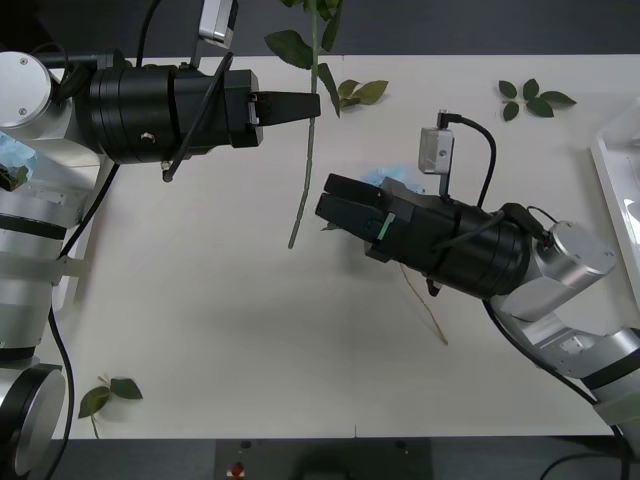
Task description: Put the red flowers into the right box and the blue flowers into the left box
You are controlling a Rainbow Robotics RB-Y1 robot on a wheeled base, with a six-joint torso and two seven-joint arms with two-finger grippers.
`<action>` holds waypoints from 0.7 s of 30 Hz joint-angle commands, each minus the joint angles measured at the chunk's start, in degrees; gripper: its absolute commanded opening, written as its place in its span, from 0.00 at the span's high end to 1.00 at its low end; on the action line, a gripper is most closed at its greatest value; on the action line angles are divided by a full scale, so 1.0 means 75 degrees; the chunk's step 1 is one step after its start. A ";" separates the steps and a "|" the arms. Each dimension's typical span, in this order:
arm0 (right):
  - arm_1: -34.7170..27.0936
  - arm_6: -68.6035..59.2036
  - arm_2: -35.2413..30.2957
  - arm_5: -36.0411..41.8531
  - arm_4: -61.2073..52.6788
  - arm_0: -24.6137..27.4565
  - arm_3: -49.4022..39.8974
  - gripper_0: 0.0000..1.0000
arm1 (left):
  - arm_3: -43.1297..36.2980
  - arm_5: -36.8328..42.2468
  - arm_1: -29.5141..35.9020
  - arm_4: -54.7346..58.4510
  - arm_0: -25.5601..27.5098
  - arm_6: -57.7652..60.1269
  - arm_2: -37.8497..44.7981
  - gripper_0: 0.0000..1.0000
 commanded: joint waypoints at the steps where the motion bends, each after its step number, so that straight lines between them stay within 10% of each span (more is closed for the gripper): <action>1: 0.0257 0.0185 0.0129 -0.0132 0.0068 -0.0119 -0.0272 0.08 | -0.0162 0.0022 0.0061 0.0087 -0.0009 0.0094 0.0047 1.00; 21: 0.1171 0.0185 0.0598 -0.1105 0.0361 -0.0154 -0.0272 0.28 | -0.0162 0.0022 0.0061 0.0087 -0.0009 0.0094 0.0047 1.00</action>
